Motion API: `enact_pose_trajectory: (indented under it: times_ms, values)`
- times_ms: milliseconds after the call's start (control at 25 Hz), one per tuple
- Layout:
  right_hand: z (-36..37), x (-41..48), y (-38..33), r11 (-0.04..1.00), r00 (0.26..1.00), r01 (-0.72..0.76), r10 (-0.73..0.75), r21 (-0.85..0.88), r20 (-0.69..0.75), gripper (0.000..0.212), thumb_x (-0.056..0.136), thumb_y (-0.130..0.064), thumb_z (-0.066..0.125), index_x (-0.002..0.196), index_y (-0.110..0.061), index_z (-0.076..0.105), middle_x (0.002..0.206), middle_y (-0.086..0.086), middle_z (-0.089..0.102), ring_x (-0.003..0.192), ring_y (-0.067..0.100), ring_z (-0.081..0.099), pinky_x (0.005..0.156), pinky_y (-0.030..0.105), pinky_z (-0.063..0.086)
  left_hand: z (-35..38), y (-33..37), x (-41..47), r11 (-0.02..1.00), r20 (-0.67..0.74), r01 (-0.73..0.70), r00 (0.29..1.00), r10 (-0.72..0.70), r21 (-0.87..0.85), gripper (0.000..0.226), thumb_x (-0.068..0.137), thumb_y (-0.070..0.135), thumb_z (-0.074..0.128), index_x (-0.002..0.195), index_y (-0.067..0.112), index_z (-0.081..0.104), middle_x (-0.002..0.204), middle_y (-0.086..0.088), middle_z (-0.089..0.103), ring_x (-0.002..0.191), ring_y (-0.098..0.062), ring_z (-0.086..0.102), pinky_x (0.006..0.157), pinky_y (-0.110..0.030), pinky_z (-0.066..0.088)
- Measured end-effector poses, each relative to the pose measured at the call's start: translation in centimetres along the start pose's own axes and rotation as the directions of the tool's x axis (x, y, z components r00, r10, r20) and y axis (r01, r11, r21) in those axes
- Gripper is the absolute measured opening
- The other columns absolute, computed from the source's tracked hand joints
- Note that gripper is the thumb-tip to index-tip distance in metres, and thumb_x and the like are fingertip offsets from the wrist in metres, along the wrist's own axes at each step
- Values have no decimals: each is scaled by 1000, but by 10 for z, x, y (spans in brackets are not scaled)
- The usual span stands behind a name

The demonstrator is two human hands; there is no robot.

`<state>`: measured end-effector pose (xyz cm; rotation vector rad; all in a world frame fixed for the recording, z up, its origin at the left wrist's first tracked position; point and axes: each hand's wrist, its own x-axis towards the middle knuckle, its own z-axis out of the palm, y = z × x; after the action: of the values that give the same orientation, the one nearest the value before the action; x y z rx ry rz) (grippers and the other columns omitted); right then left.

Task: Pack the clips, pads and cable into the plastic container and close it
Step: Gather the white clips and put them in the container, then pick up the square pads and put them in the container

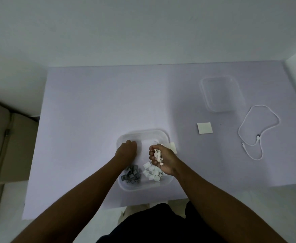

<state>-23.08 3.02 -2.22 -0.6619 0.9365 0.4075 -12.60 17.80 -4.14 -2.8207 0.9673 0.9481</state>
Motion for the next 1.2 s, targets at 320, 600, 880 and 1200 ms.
enact_pose_trajectory:
  times_ms: [320,600,880,1200]
  values:
    - [22,29,11,999,962,-4,-10,-51,-273,13,97,-13,53,88,-5,59,67,8,54,58,20,54,55,27,53,-16,-33,-34,777,-530,-118,792,-302,-619,19,95,22,56,111,12,61,101,-3,57,91,-16,54,79,-28,45]
    - [73,44,21,973,973,-68,16,-219,-231,13,97,-17,51,95,-11,62,73,7,61,63,19,57,64,32,53,16,-47,-33,548,-124,51,953,-277,-835,38,105,32,36,139,17,45,139,-4,54,124,-25,53,104,-33,38]
    - [91,40,5,993,978,-27,3,-116,-207,32,103,-38,45,115,-10,57,97,13,65,85,28,63,87,46,51,10,-45,-33,440,-68,92,940,-334,-893,40,104,39,36,134,18,50,132,-4,59,119,-25,56,103,-41,44]
    - [56,4,-22,983,989,61,-82,-171,-119,37,100,-31,54,131,-11,58,133,12,59,119,34,60,89,54,54,-22,-13,-25,613,-342,-5,833,-434,-790,46,101,35,47,140,12,45,142,-10,50,129,-25,48,109,-38,39]
